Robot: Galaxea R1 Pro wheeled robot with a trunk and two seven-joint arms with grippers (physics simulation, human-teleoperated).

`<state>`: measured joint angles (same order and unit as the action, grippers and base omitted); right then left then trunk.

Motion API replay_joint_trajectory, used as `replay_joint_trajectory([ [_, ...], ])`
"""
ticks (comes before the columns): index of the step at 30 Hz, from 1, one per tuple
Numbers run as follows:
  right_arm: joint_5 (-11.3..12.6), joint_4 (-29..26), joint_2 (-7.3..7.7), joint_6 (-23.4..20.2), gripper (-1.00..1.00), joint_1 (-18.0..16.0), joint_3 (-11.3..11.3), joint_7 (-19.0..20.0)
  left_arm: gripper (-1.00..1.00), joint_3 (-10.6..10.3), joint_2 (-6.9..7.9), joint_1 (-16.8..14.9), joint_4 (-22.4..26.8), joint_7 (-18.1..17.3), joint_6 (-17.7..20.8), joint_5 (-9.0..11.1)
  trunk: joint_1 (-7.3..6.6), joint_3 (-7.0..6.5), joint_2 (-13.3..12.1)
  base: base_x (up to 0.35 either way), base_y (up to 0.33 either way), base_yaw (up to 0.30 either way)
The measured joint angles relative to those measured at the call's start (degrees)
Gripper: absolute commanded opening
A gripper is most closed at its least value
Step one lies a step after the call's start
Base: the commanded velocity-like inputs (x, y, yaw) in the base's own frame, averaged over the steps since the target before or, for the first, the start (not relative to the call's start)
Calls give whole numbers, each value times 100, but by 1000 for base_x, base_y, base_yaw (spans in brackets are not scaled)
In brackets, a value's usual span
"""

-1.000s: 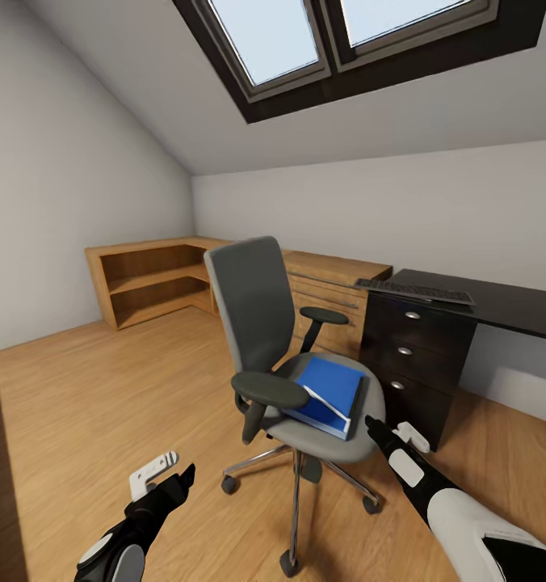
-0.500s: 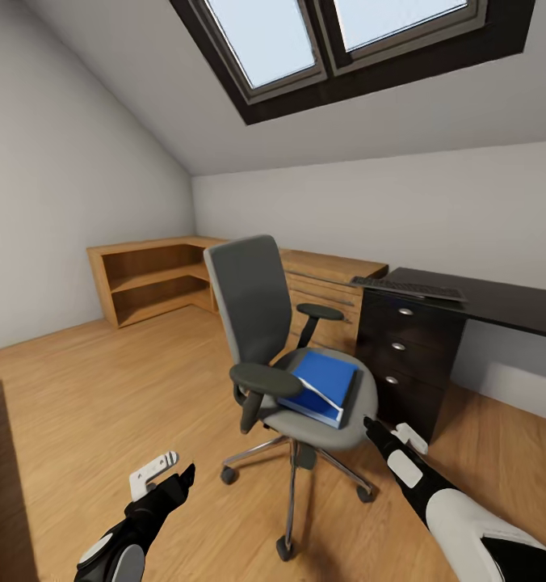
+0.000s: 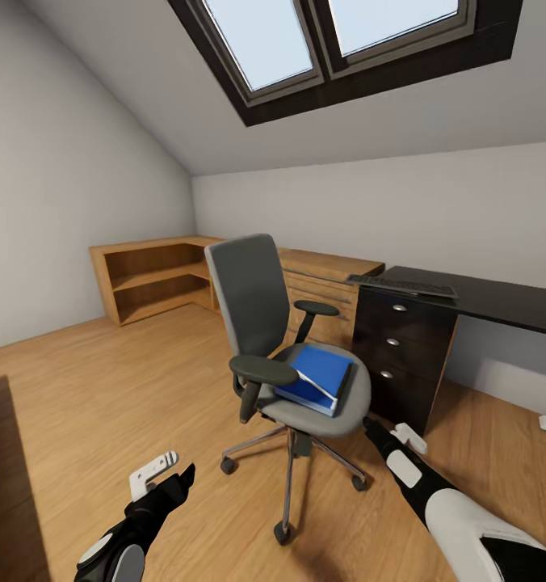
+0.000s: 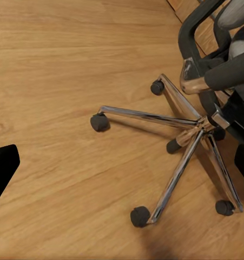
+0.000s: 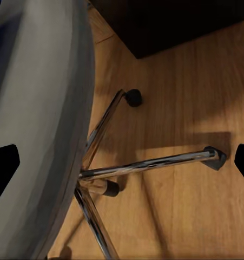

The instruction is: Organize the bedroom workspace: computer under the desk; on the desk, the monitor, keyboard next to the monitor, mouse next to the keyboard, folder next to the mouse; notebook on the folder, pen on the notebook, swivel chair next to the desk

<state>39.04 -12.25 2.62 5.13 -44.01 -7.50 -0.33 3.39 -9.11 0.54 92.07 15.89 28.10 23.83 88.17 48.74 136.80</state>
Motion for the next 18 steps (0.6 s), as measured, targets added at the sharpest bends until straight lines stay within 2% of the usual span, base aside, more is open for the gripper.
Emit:
replay_joint_trajectory([
  [7,-2,3,-94,6,100,0,1,1,100,0,0,0,0,-5,0,-4,0,0,0,-2,0,106],
  [13,-3,3,-103,5,100,0,0,1,100,0,0,0,-1,-8,0,-16,0,0,0,0,0,185],
  [18,-10,0,-103,6,100,-1,-9,1,100,0,0,0,-3,-8,0,-18,0,0,0,2,0,47],
])
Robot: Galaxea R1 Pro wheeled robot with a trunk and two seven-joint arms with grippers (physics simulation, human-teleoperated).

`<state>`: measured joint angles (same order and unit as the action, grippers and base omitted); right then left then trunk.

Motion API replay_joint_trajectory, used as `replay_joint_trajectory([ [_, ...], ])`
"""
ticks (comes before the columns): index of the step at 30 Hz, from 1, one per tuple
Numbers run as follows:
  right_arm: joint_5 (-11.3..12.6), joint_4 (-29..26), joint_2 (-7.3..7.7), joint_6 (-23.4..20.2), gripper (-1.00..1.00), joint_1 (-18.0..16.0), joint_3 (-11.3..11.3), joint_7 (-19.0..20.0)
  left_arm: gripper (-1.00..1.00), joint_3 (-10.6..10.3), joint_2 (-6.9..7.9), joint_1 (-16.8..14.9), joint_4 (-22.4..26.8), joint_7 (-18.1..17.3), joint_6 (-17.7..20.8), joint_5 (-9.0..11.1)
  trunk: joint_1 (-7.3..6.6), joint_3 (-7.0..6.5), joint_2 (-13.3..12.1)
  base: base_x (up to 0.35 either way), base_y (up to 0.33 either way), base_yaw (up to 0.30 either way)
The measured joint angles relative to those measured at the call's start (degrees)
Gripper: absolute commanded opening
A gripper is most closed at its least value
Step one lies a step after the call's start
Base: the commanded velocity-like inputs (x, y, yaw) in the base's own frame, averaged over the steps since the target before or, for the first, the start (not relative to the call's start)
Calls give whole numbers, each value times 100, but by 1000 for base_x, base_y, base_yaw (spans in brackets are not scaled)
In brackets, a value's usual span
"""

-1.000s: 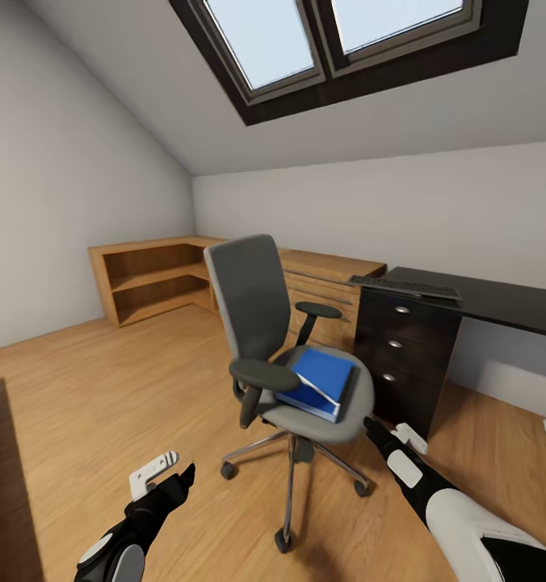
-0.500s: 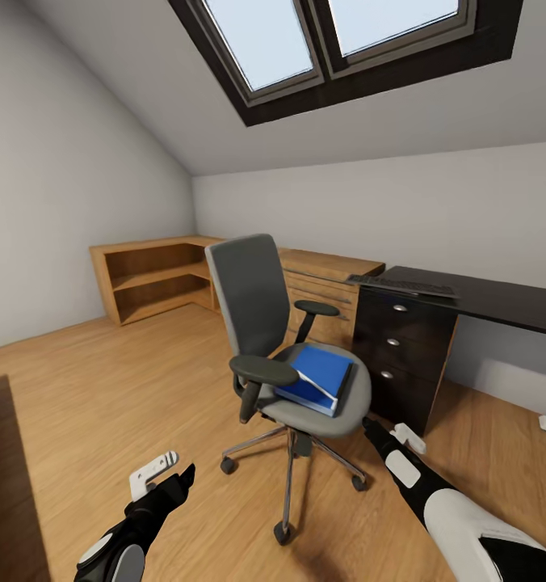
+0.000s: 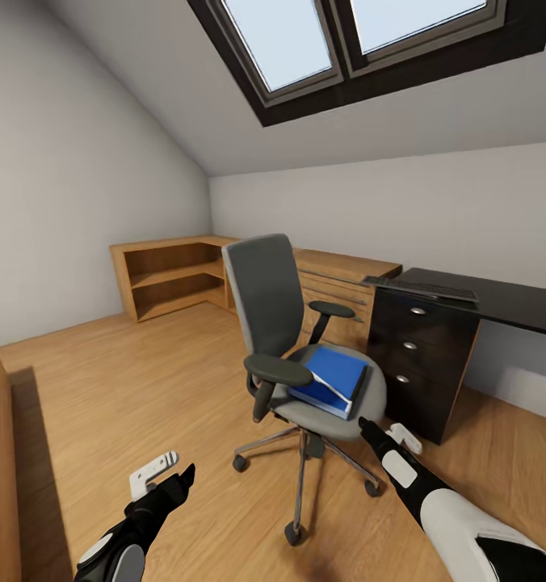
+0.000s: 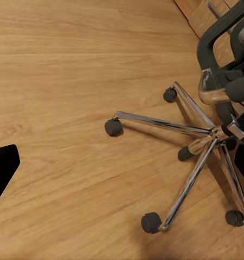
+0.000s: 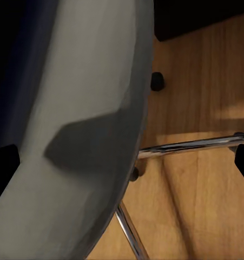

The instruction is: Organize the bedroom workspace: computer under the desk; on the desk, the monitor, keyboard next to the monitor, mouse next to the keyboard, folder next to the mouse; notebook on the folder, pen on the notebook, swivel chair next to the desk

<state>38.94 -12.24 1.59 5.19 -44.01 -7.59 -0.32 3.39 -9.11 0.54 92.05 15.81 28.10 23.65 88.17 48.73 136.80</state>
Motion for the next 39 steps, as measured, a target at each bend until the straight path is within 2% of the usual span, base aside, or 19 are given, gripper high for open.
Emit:
replay_joint_trajectory([
  [9,-31,-42,0,-3,100,-3,-25,8,100,-76,0,0,1,0,0,0,-4,-1,2,216,0,2],
  [35,-62,-66,1,-7,100,-3,-32,6,100,-86,0,1,5,0,0,0,-4,-1,2,309,0,0],
  [39,-37,-61,0,-4,100,-3,-8,16,100,-88,0,0,3,0,3,0,-2,-1,1,141,0,0],
])
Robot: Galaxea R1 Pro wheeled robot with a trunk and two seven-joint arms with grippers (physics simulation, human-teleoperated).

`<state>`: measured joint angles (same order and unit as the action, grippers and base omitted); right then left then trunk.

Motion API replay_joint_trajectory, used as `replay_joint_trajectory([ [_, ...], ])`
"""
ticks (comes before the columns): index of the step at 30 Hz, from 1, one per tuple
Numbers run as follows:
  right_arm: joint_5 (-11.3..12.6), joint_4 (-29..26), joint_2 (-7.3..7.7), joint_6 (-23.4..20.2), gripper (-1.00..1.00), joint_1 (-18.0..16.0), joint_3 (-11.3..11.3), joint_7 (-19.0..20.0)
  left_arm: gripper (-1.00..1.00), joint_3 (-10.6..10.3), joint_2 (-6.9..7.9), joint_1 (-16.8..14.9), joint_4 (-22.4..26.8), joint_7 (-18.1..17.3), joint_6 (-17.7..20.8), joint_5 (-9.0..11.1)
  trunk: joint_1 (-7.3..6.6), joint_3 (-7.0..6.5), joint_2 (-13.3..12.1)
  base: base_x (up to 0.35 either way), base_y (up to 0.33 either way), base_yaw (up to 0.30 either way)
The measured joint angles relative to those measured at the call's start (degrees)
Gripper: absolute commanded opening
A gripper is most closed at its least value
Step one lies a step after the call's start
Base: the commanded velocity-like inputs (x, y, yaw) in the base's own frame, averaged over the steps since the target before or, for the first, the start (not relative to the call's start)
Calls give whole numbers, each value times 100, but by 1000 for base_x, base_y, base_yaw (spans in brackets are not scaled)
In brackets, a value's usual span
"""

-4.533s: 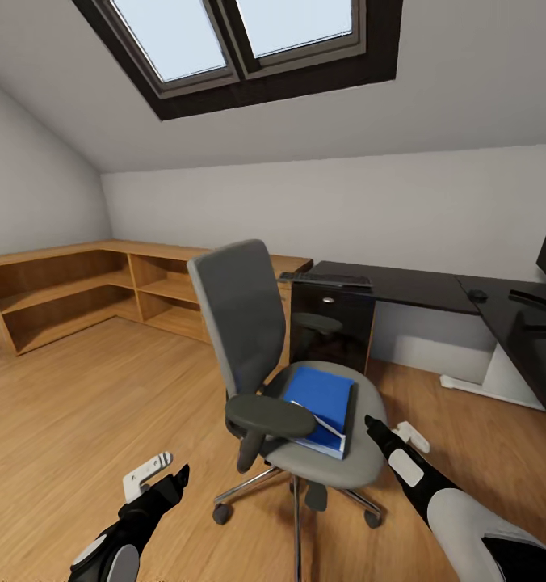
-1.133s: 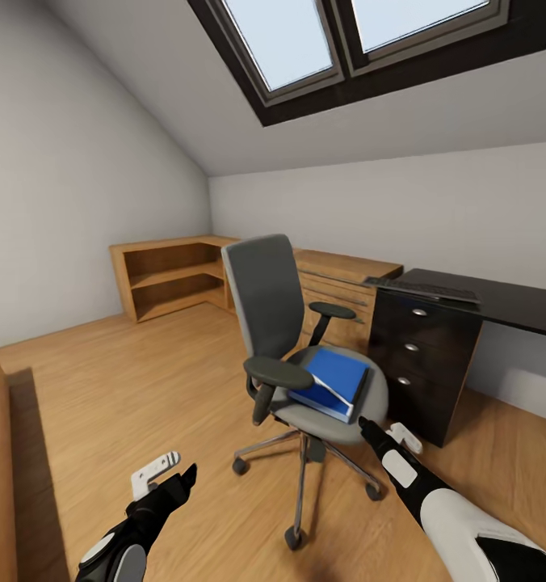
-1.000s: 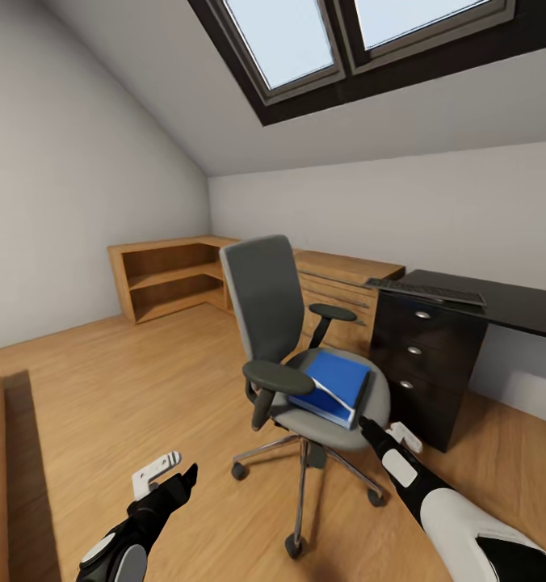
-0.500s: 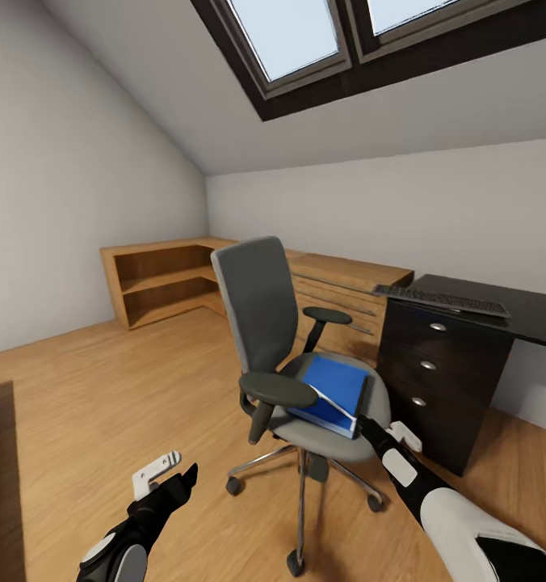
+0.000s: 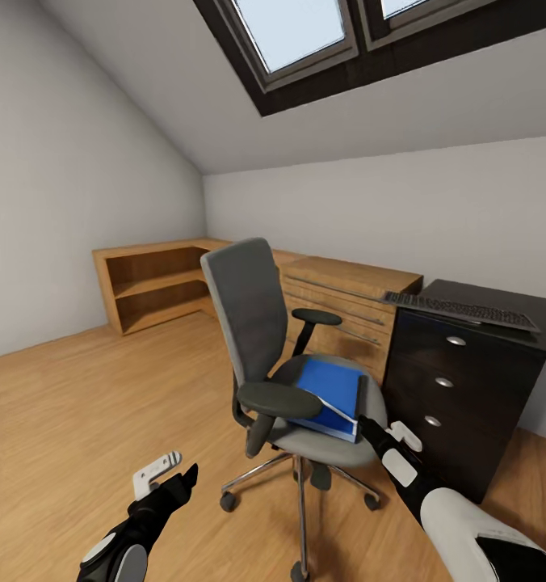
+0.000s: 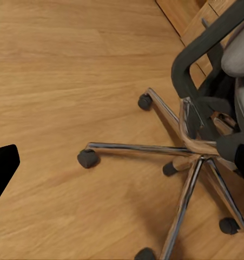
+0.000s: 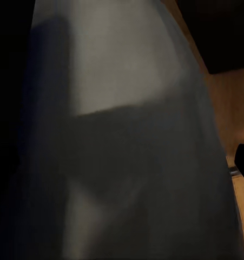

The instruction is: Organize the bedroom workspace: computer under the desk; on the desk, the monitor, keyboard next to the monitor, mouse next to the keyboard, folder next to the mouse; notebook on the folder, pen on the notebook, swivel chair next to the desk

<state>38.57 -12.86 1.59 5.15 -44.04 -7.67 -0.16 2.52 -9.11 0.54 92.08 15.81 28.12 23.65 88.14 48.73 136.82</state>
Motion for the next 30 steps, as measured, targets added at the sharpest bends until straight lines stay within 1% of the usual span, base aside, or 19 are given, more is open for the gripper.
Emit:
replay_joint_trajectory([
  [2,-4,-2,0,3,100,0,0,-1,100,0,0,0,2,0,1,0,1,0,0,-5,0,0],
  [5,1,-2,-1,3,100,0,3,5,100,0,-5,0,-2,0,4,0,4,0,-1,-191,0,0],
  [8,-2,21,0,5,100,-1,-6,4,100,-16,-3,0,0,0,5,0,5,0,-1,-291,0,0],
  [11,-1,49,0,4,100,-1,-7,3,100,-99,-1,0,-3,6,-1,-6,5,0,-1,-327,0,0],
  [16,26,64,0,8,100,4,18,-8,100,-118,0,0,0,5,-3,-13,6,1,-2,-335,0,0],
  [19,27,64,0,7,100,4,25,-8,100,-122,0,0,0,2,3,-69,6,1,-2,-281,0,2],
  [22,27,64,-5,7,100,4,27,-8,100,-123,0,0,-2,2,5,-111,3,1,-2,-99,0,70],
  [30,16,63,-17,14,100,4,10,-10,100,-121,0,0,-3,5,6,-122,2,1,-1,-11,0,176],
])
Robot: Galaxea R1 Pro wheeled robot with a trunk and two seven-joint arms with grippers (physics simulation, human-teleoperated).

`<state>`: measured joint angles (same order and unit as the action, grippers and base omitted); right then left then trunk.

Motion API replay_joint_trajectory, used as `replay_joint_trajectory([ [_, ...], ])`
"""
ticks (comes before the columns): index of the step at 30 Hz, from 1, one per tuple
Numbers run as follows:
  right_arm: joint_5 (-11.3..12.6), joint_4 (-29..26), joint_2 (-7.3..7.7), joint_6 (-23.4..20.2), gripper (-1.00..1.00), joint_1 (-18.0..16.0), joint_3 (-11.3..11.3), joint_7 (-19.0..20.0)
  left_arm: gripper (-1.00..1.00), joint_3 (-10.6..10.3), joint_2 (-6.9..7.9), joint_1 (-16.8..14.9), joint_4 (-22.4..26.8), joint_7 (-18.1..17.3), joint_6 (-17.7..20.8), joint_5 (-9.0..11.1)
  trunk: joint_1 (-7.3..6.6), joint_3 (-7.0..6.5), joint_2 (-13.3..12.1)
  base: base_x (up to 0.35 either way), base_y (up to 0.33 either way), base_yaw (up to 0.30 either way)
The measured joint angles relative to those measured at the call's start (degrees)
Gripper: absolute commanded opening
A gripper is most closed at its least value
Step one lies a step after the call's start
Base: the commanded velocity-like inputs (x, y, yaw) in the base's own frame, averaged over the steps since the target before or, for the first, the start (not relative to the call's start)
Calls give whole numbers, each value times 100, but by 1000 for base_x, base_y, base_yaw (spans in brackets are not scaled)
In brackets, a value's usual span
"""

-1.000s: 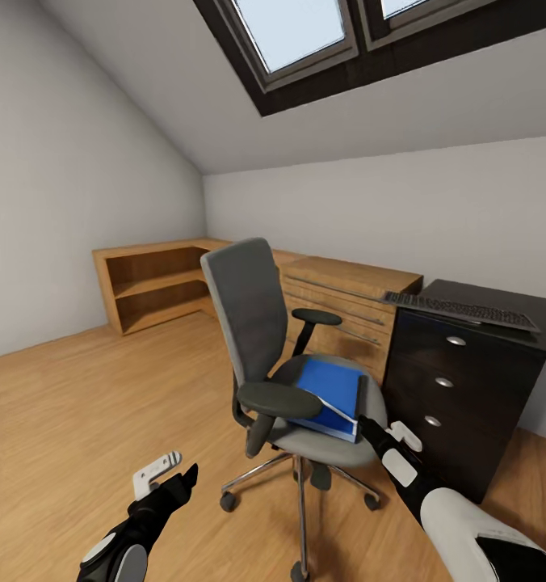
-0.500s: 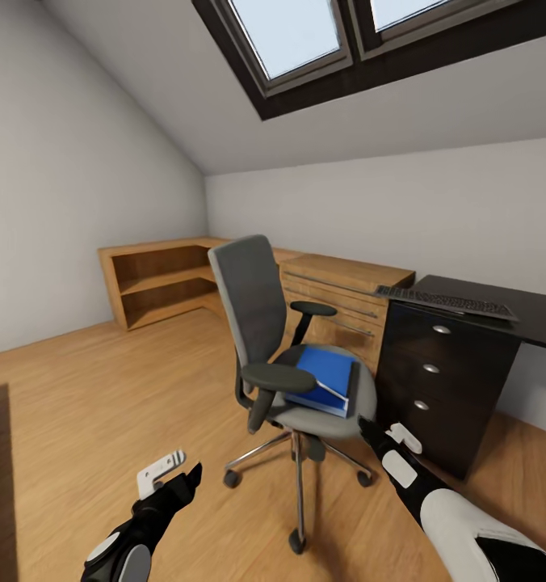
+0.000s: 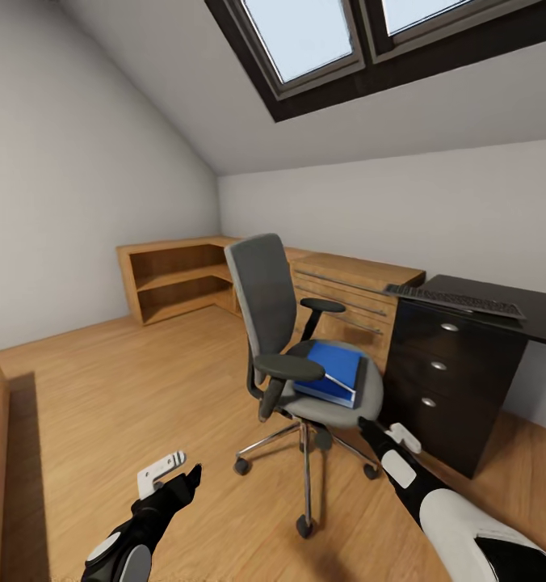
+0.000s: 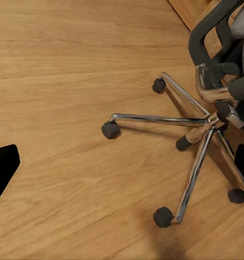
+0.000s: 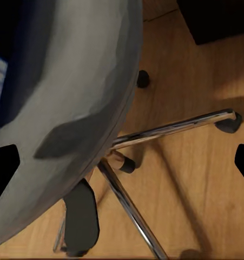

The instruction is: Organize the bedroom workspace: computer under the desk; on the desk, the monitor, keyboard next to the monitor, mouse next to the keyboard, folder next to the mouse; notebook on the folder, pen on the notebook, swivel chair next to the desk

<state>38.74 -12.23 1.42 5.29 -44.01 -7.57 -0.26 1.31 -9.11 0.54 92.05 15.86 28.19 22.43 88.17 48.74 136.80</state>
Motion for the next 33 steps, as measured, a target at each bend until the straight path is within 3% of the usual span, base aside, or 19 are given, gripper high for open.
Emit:
replay_joint_trajectory([
  [18,-24,-8,0,1,100,-3,-16,2,100,4,0,0,6,2,9,0,0,-1,0,0,0,184],
  [33,-18,0,0,2,100,0,18,8,100,-1,0,0,-1,2,9,-1,0,0,0,0,0,16],
])
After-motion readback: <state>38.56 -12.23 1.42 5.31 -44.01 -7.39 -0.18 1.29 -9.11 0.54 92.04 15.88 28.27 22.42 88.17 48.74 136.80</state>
